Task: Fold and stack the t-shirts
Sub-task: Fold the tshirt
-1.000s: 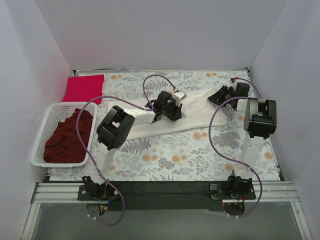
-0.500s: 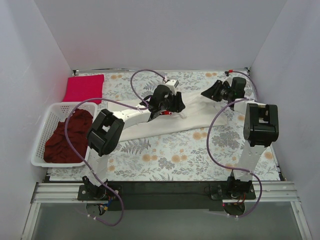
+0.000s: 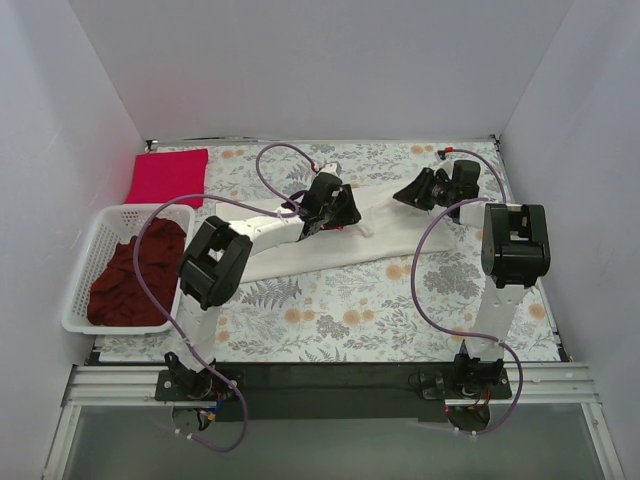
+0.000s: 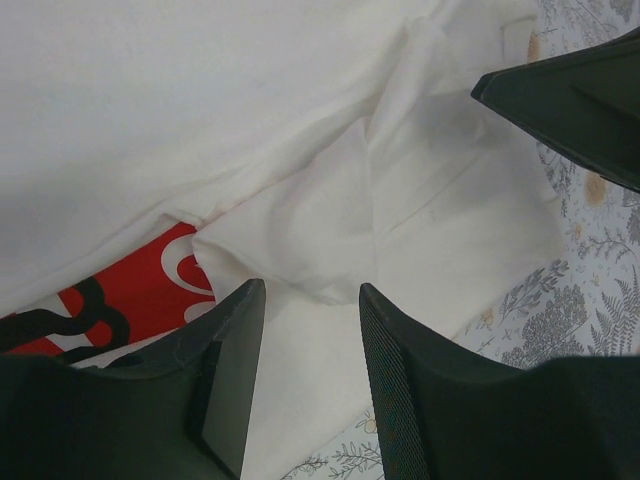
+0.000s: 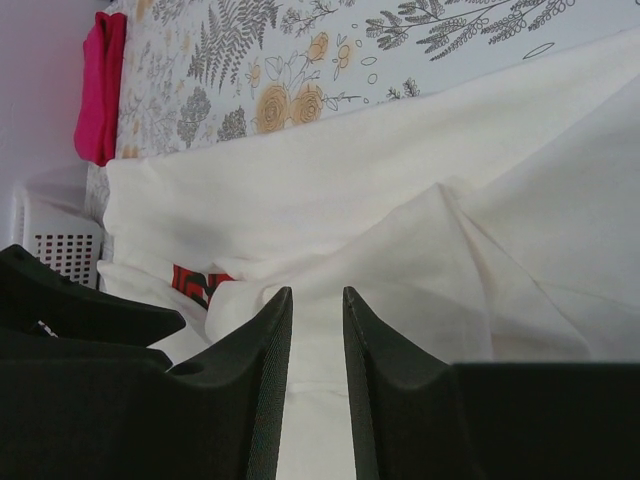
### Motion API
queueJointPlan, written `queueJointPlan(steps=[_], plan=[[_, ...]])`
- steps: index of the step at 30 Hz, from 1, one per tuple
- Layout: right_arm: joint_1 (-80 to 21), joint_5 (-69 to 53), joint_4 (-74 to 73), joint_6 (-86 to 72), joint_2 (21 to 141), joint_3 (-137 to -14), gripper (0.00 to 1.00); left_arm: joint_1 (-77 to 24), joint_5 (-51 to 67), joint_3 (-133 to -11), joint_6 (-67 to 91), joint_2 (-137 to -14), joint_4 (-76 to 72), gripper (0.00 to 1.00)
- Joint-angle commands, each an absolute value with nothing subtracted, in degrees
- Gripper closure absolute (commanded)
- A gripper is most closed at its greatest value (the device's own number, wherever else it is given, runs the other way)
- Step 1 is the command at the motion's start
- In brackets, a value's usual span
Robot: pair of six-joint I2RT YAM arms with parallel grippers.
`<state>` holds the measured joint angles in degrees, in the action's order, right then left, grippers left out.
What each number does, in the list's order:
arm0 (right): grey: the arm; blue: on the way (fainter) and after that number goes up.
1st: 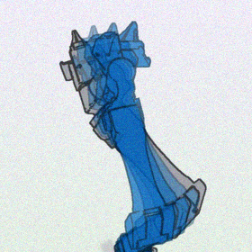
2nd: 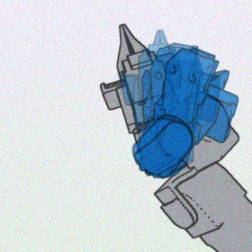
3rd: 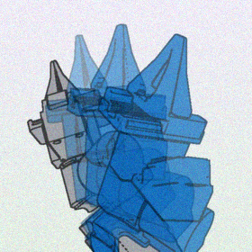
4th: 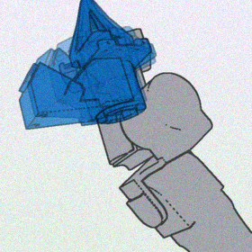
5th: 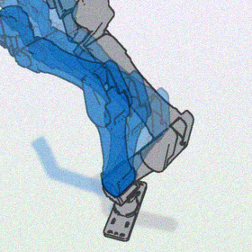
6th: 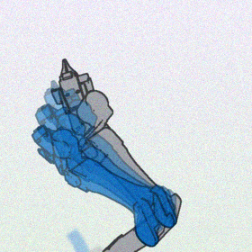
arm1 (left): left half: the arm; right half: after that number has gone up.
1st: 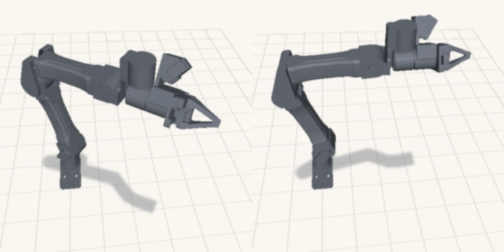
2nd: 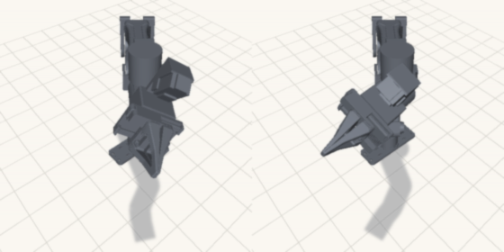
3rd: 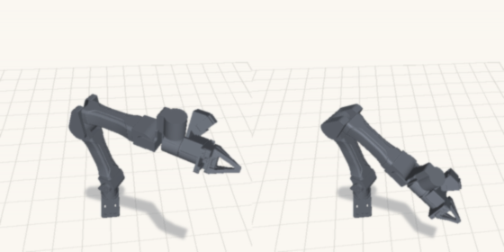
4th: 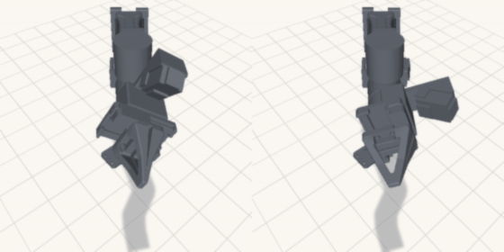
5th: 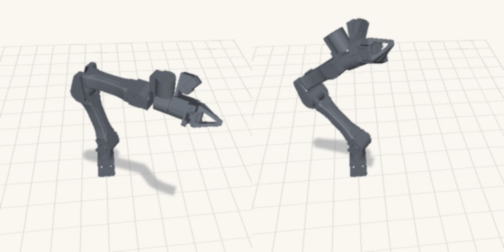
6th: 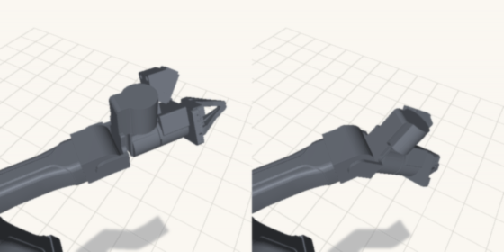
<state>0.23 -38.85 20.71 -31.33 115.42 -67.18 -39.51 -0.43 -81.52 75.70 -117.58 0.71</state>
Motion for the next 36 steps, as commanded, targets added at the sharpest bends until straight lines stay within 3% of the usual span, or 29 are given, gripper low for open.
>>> queueJointPlan(steps=[1, 15, 18, 24, 36], plan=[[0.1, -39.8, 22.2, -30.9, 116.1, -69.4, 0.67, -39.6, -2.6, -83.8, 78.8, -118.2, 4.0, 0.59], [0.1, -39.5, 22.2, -31.1, 118.5, -70.8, 0.67, -39.6, -3.0, -87.5, 81.0, -122.4, 3.8, 0.61], [0.1, -38.9, 22.2, -31.1, 118.9, -71.0, 0.67, -39.6, -3.5, -87.6, 81.3, -122.8, 3.8, 0.67], [0.1, -36.7, 22.2, -31.0, 120.5, -71.0, 0.67, -39.6, -5.7, -87.1, 81.7, -122.8, 3.7, 0.9], [4.0, -32.8, 22.1, -33.0, 124.1, -70.4, 0.67, -36.9, -8.6, -83.5, 84.5, -121.3, 3.0, 0.99]])
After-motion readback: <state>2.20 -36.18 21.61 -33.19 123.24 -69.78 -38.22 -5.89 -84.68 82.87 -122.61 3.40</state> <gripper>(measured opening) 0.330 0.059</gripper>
